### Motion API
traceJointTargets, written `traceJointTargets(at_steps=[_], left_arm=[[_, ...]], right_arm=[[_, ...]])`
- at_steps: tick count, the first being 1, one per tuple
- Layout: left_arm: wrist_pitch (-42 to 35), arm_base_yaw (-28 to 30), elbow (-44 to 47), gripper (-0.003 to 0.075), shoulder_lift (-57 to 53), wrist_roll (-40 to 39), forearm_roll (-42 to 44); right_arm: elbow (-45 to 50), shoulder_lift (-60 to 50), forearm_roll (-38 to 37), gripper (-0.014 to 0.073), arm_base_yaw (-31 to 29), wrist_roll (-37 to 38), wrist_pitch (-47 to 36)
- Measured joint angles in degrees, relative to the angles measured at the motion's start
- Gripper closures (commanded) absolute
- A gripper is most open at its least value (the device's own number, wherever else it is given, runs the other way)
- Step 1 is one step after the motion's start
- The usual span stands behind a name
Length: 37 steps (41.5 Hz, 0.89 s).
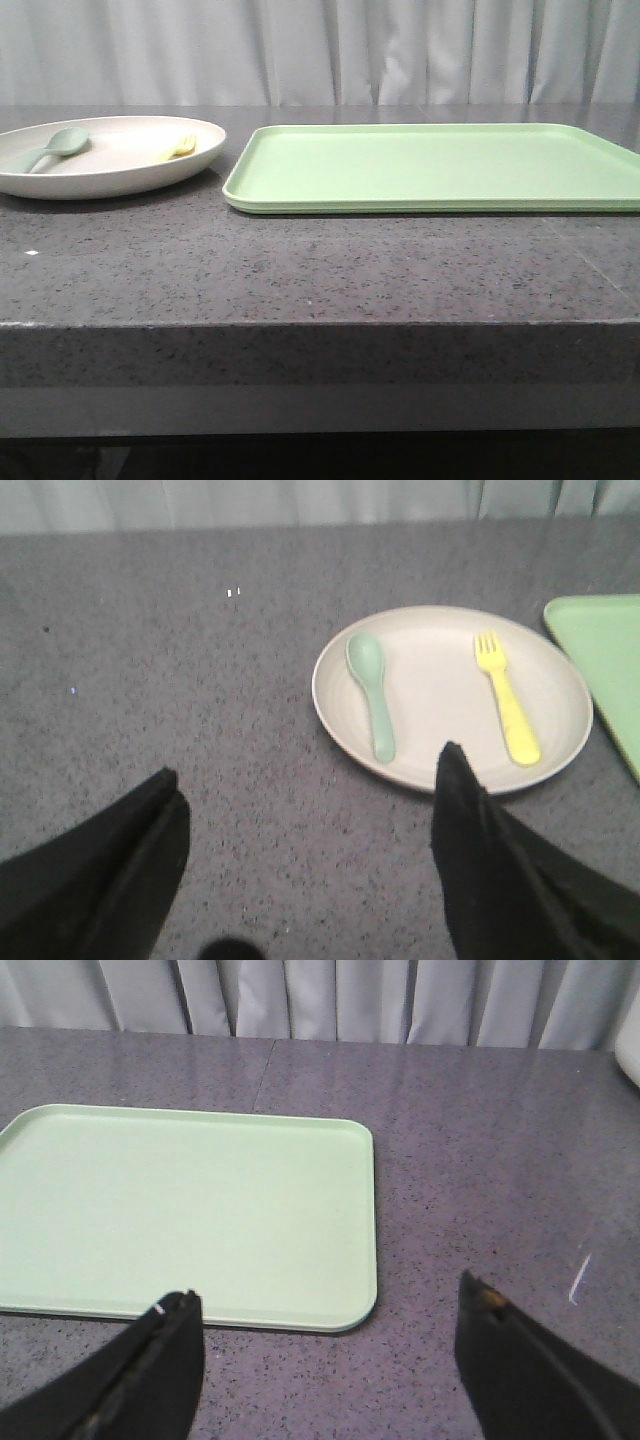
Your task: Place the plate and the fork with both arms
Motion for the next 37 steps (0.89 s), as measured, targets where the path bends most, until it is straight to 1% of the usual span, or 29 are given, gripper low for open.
traceJointTargets(at_steps=[8,15,19,24,27,32,37], left_arm=[[6.73,0.25,-6.27,0.0216,12.84,0.00,3.50],[10.23,4.34,-12.43,0.0216,24.51,0.11,3.04],[10.74,7.33,-16.18,0.0216,30.66,3.32,-1.07],[12.68,10.86,-20.87,0.0216,37.88,10.26,-10.23],[14.27,11.72,-23.66,0.0216,42.21,13.72,-14.98],[15.75,11.86,-28.16,0.0216,49.12,15.88,-19.30],[17.40,11.86,-32.70,0.0217,55.14,16.51,-21.04]], right_arm=[[0.00,0.00,0.00,0.0045,0.00,0.00,0.00],[0.00,0.00,0.00,0.0045,0.00,0.00,0.00],[0.00,0.00,0.00,0.0045,0.00,0.00,0.00],[0.00,0.00,0.00,0.0045,0.00,0.00,0.00],[0.00,0.00,0.00,0.0045,0.00,0.00,0.00],[0.00,0.00,0.00,0.0045,0.00,0.00,0.00],[0.00,0.00,0.00,0.0045,0.00,0.00,0.00]])
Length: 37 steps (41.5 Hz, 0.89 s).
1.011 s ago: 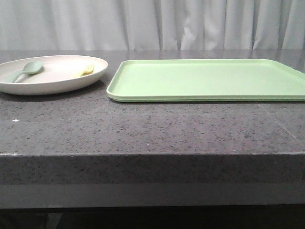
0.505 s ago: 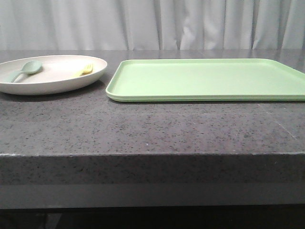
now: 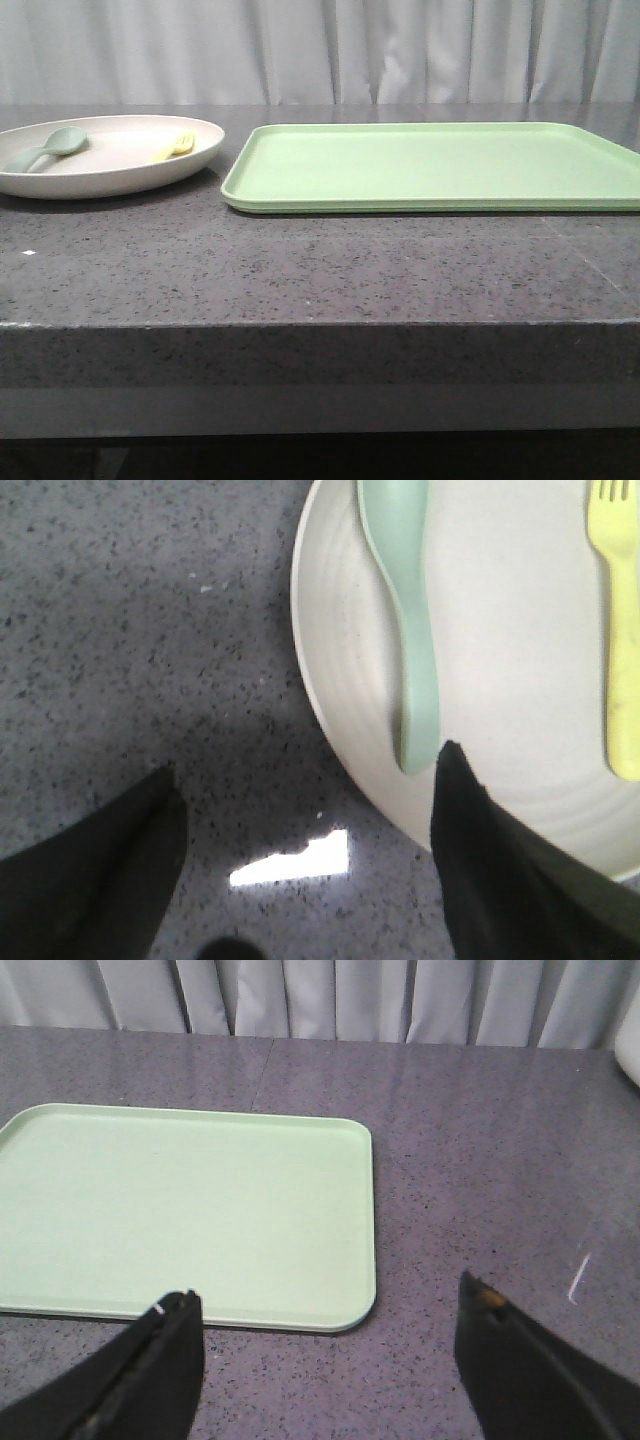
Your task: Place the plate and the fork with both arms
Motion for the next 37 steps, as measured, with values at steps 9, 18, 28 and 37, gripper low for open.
traceJointTargets(at_steps=[9,18,28,37], left_arm=[[3.50,0.00,-9.79,0.0241,10.04,0.41,-0.35],[10.04,-0.40,-20.08,0.0328,18.48,0.64,-0.35],[10.89,-2.65,-25.98,0.0353,24.33,0.77,-0.13],[11.25,-3.00,-26.75,0.0480,27.00,0.89,-0.02]], right_arm=[[0.00,0.00,-0.09,0.0045,0.00,0.00,0.00],[0.00,0.00,-0.09,0.0045,0.00,0.00,0.00],[0.00,0.00,-0.09,0.0045,0.00,0.00,0.00],[0.00,0.00,-0.09,0.0045,0.00,0.00,0.00]])
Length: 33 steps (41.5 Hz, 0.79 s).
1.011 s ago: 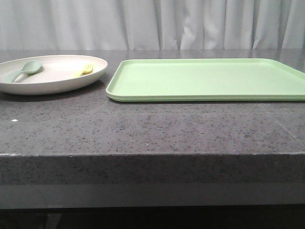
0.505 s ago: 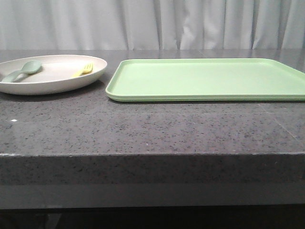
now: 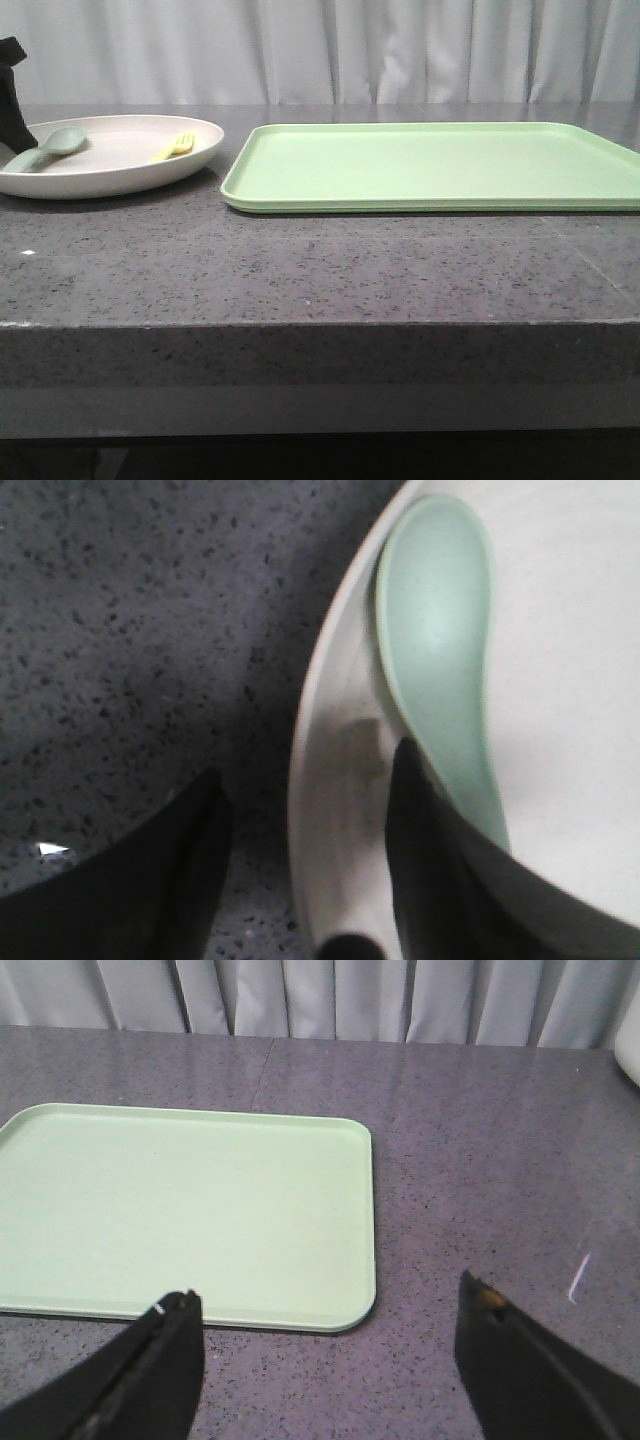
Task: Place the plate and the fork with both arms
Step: 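Lower the left gripper and pinch the cream plate's rim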
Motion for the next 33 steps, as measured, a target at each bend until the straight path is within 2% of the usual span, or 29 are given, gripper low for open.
traceJointTargets(at_steps=[10,33], left_arm=[[0.12,-0.13,-0.13,0.0732,0.47,0.00,-0.22],[0.78,-0.13,-3.14,0.0739,0.35,-0.18,-4.26]], right_arm=[[0.00,0.00,0.00,0.0045,0.00,0.00,0.00],[0.00,0.00,0.00,0.0045,0.00,0.00,0.00]])
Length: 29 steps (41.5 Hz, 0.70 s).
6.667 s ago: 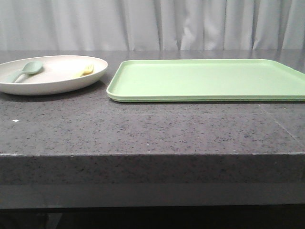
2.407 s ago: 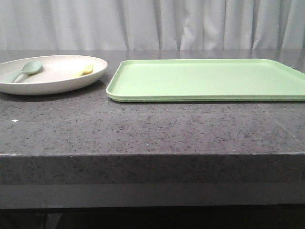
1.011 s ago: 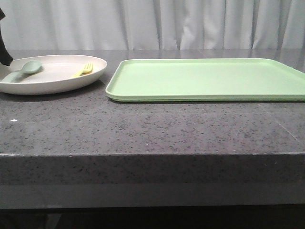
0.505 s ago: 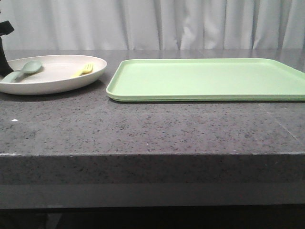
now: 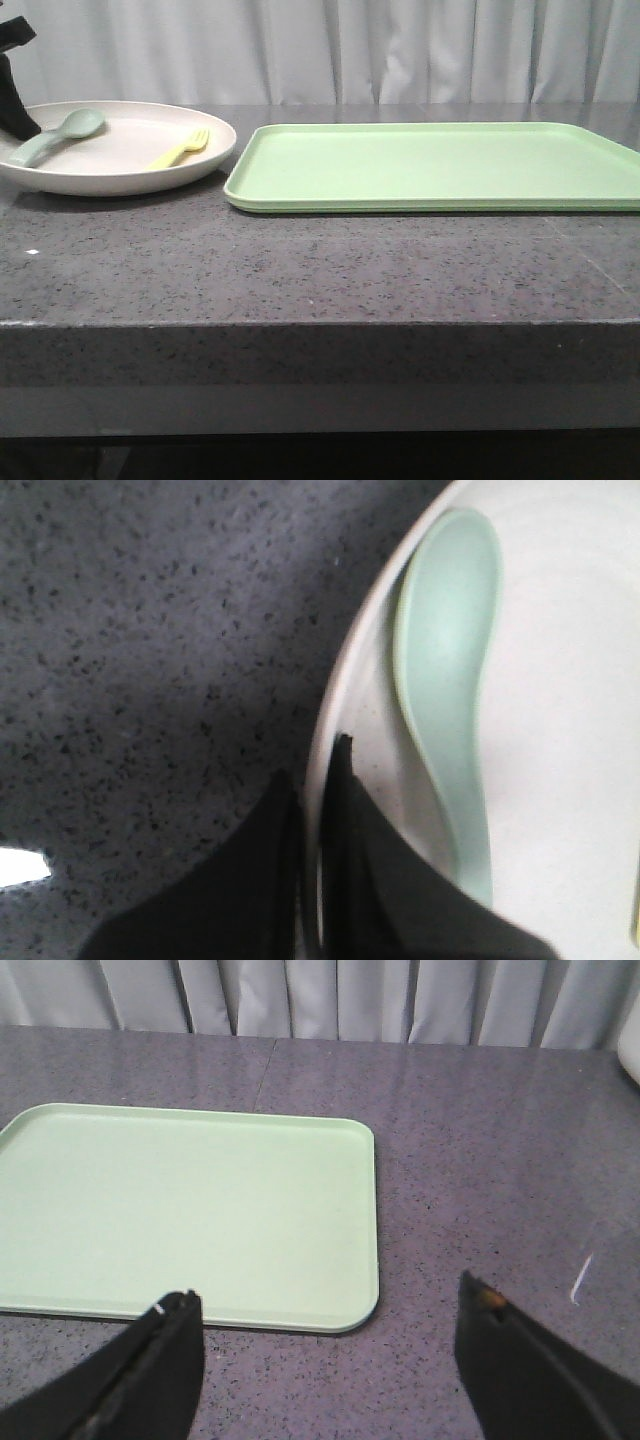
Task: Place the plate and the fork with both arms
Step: 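Lower the left gripper and pinch the cream plate's rim, then lift the plate with the left gripper and set it on the tray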
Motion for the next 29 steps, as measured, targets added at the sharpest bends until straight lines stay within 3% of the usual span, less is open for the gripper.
traceJointTargets(at_steps=[10,29], left_arm=[[-0.07,0.00,-1.26,0.0739,-2.10,0.26,-3.28],[-0.29,-2.69,-1.53,0.0739,-2.48,-6.93,-11.66]], right_arm=[[0.00,0.00,0.00,0.0045,0.00,0.00,0.00],[0.00,0.00,0.00,0.0045,0.00,0.00,0.00]])
